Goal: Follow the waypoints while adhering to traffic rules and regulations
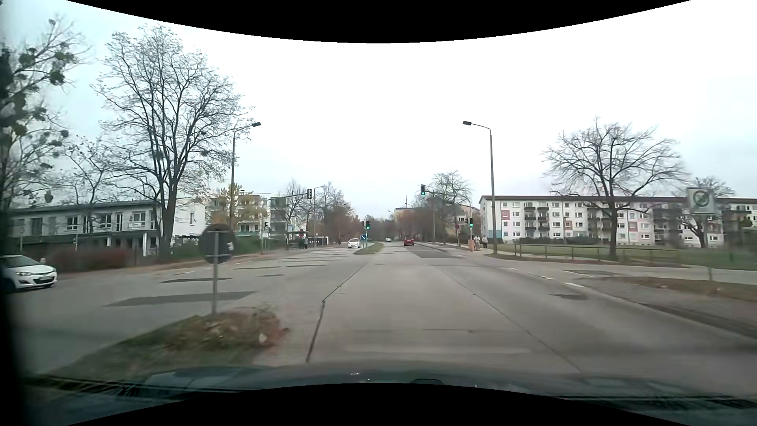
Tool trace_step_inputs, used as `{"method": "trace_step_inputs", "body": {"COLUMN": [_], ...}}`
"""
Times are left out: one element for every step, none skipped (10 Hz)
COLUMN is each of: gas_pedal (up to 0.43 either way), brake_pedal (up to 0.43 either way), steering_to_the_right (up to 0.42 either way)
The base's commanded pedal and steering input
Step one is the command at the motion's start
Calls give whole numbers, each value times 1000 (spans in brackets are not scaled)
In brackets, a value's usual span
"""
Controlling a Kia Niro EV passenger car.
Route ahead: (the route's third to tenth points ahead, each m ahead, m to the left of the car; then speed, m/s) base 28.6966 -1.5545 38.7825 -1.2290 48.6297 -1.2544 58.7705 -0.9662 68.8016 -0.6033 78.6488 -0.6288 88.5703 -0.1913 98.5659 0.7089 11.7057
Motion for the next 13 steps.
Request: {"method": "trace_step_inputs", "body": {"gas_pedal": [150,157,157,157,157,157,157,157,157,157,157,157,157], "brake_pedal": [0,0,0,0,0,0,0,0,0,0,0,0,0], "steering_to_the_right": [-5,-5,-5,-4,-4,-4,-2,0,0,0,0,0,0]}}
